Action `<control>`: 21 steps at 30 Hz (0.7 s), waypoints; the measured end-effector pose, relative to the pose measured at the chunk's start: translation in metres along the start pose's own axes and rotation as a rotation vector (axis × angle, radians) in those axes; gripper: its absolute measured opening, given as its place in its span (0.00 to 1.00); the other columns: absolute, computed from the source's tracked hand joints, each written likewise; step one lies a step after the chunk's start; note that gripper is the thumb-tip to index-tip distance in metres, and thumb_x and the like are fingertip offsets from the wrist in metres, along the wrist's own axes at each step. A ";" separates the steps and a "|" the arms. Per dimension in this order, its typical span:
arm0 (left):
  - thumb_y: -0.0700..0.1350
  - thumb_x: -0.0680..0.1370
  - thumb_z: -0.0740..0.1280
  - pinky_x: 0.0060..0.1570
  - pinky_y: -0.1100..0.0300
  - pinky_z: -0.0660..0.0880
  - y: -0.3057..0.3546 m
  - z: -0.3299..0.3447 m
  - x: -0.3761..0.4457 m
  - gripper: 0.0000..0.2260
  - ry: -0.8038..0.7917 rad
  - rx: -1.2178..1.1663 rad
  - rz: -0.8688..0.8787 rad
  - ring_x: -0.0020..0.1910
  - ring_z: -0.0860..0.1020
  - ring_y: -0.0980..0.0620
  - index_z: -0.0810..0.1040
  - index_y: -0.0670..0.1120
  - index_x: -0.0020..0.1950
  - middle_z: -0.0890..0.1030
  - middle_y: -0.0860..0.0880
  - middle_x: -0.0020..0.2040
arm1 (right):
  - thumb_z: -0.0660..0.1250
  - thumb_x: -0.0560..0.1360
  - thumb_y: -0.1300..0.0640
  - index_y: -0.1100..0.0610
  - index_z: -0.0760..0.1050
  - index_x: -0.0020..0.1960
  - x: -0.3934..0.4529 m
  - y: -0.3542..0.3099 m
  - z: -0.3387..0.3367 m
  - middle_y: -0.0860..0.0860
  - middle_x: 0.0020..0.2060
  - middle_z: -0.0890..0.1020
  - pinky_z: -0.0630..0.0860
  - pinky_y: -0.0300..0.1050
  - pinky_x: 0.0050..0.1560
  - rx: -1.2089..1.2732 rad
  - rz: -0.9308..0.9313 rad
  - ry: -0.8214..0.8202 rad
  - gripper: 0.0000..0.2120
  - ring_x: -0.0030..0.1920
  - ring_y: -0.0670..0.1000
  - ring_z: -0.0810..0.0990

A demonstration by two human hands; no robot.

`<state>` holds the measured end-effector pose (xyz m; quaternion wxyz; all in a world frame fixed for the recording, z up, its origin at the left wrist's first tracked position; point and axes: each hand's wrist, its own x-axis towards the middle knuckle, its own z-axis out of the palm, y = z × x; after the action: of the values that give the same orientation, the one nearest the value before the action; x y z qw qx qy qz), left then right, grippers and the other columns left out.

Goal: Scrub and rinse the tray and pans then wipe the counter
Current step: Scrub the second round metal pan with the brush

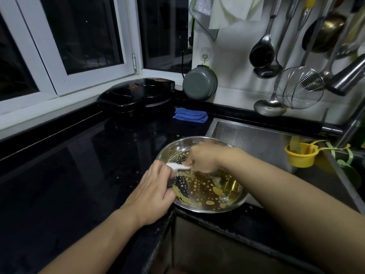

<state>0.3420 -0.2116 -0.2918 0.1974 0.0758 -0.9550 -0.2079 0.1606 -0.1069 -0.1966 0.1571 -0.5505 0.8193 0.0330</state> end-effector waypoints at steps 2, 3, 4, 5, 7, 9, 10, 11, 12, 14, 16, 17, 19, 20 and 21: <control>0.49 0.74 0.56 0.55 0.58 0.70 0.000 0.000 -0.001 0.08 -0.001 -0.002 0.000 0.52 0.68 0.53 0.62 0.55 0.52 0.62 0.56 0.52 | 0.61 0.79 0.60 0.53 0.81 0.56 0.010 0.010 -0.001 0.50 0.46 0.82 0.81 0.48 0.45 -0.106 0.107 0.123 0.12 0.41 0.50 0.81; 0.49 0.74 0.56 0.56 0.58 0.70 0.000 0.000 0.000 0.07 0.004 0.003 0.006 0.52 0.68 0.54 0.62 0.54 0.52 0.62 0.56 0.52 | 0.61 0.79 0.60 0.55 0.80 0.57 0.013 0.017 -0.001 0.50 0.47 0.82 0.81 0.51 0.47 -0.130 0.155 0.164 0.12 0.42 0.51 0.81; 0.49 0.74 0.56 0.56 0.58 0.69 0.000 -0.001 0.000 0.07 0.007 0.009 0.010 0.52 0.67 0.54 0.63 0.54 0.52 0.62 0.56 0.52 | 0.61 0.78 0.59 0.55 0.80 0.58 0.013 0.023 -0.001 0.51 0.49 0.82 0.81 0.52 0.49 -0.141 0.192 0.191 0.12 0.43 0.52 0.81; 0.49 0.75 0.55 0.55 0.58 0.69 0.000 -0.001 0.000 0.07 0.011 0.014 0.013 0.52 0.67 0.55 0.63 0.54 0.52 0.62 0.56 0.52 | 0.61 0.79 0.58 0.55 0.80 0.58 0.011 0.028 -0.001 0.51 0.49 0.82 0.81 0.54 0.50 -0.139 0.221 0.206 0.12 0.44 0.53 0.80; 0.50 0.74 0.55 0.55 0.59 0.68 0.000 -0.001 0.001 0.07 0.012 0.022 0.015 0.51 0.67 0.55 0.63 0.54 0.52 0.62 0.56 0.51 | 0.62 0.80 0.57 0.55 0.79 0.53 0.004 0.034 0.002 0.51 0.44 0.80 0.81 0.52 0.49 -0.177 0.219 0.219 0.08 0.42 0.51 0.80; 0.50 0.74 0.55 0.54 0.61 0.67 0.000 -0.001 0.002 0.07 0.020 0.022 0.019 0.51 0.66 0.56 0.63 0.54 0.52 0.62 0.56 0.51 | 0.61 0.81 0.56 0.54 0.78 0.48 -0.009 0.028 0.008 0.50 0.39 0.78 0.81 0.44 0.45 -0.151 0.112 0.160 0.08 0.37 0.48 0.78; 0.49 0.74 0.56 0.53 0.62 0.66 0.000 0.000 0.002 0.07 0.024 0.017 0.018 0.51 0.66 0.56 0.63 0.54 0.52 0.62 0.56 0.51 | 0.60 0.82 0.54 0.53 0.78 0.47 -0.018 0.022 0.013 0.49 0.37 0.78 0.80 0.42 0.43 -0.118 0.041 0.095 0.10 0.35 0.47 0.77; 0.48 0.75 0.57 0.53 0.63 0.66 -0.001 0.000 0.002 0.07 0.027 0.014 0.018 0.51 0.67 0.56 0.63 0.54 0.51 0.62 0.57 0.51 | 0.59 0.83 0.53 0.52 0.79 0.46 -0.027 0.015 0.017 0.49 0.36 0.77 0.78 0.42 0.42 -0.087 -0.029 0.038 0.12 0.33 0.47 0.76; 0.47 0.75 0.59 0.53 0.63 0.66 -0.001 0.001 0.002 0.07 0.029 0.013 0.017 0.51 0.67 0.56 0.64 0.53 0.51 0.63 0.57 0.51 | 0.58 0.84 0.51 0.52 0.79 0.46 -0.034 0.011 0.021 0.48 0.35 0.77 0.78 0.43 0.39 -0.092 -0.089 0.002 0.14 0.33 0.48 0.76; 0.45 0.75 0.60 0.53 0.62 0.66 -0.002 0.002 0.002 0.08 0.035 0.019 0.016 0.51 0.67 0.56 0.64 0.53 0.51 0.63 0.56 0.51 | 0.57 0.84 0.49 0.53 0.81 0.49 -0.040 0.009 0.023 0.47 0.36 0.79 0.79 0.49 0.39 -0.179 -0.162 -0.002 0.16 0.34 0.48 0.76; 0.45 0.75 0.61 0.52 0.62 0.66 -0.003 0.003 0.001 0.08 0.035 0.021 0.013 0.51 0.67 0.56 0.63 0.53 0.51 0.63 0.56 0.50 | 0.57 0.84 0.48 0.53 0.82 0.53 -0.041 0.015 0.021 0.47 0.38 0.80 0.77 0.45 0.36 -0.198 -0.146 0.005 0.16 0.34 0.46 0.76; 0.46 0.75 0.60 0.52 0.62 0.66 -0.002 0.003 0.001 0.08 0.033 0.020 0.011 0.51 0.67 0.56 0.63 0.53 0.51 0.62 0.56 0.51 | 0.58 0.84 0.50 0.52 0.82 0.54 -0.039 0.021 0.018 0.48 0.38 0.80 0.75 0.41 0.33 -0.202 -0.103 0.022 0.14 0.33 0.46 0.76; 0.46 0.75 0.59 0.52 0.60 0.66 -0.001 0.002 0.001 0.08 0.032 0.022 0.006 0.51 0.67 0.54 0.63 0.53 0.52 0.63 0.55 0.50 | 0.59 0.83 0.52 0.53 0.79 0.50 -0.034 0.037 0.010 0.49 0.38 0.79 0.73 0.40 0.34 -0.244 0.033 0.097 0.11 0.35 0.47 0.77; 0.46 0.75 0.59 0.52 0.60 0.67 -0.001 0.002 0.001 0.08 0.032 0.026 0.005 0.50 0.67 0.53 0.63 0.53 0.52 0.63 0.55 0.50 | 0.58 0.83 0.51 0.54 0.77 0.45 -0.031 0.047 0.008 0.50 0.38 0.79 0.73 0.41 0.36 -0.251 0.101 0.132 0.13 0.36 0.48 0.78; 0.46 0.75 0.59 0.52 0.59 0.67 -0.001 0.002 0.001 0.07 0.032 0.030 0.006 0.50 0.67 0.53 0.63 0.53 0.52 0.63 0.55 0.50 | 0.58 0.84 0.50 0.53 0.75 0.41 -0.030 0.055 0.006 0.50 0.37 0.78 0.73 0.43 0.36 -0.231 0.131 0.153 0.16 0.36 0.48 0.78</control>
<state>0.3405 -0.2120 -0.2934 0.2119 0.0793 -0.9550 -0.1916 0.1217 -0.0569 -0.2002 0.0277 -0.5112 0.8537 0.0951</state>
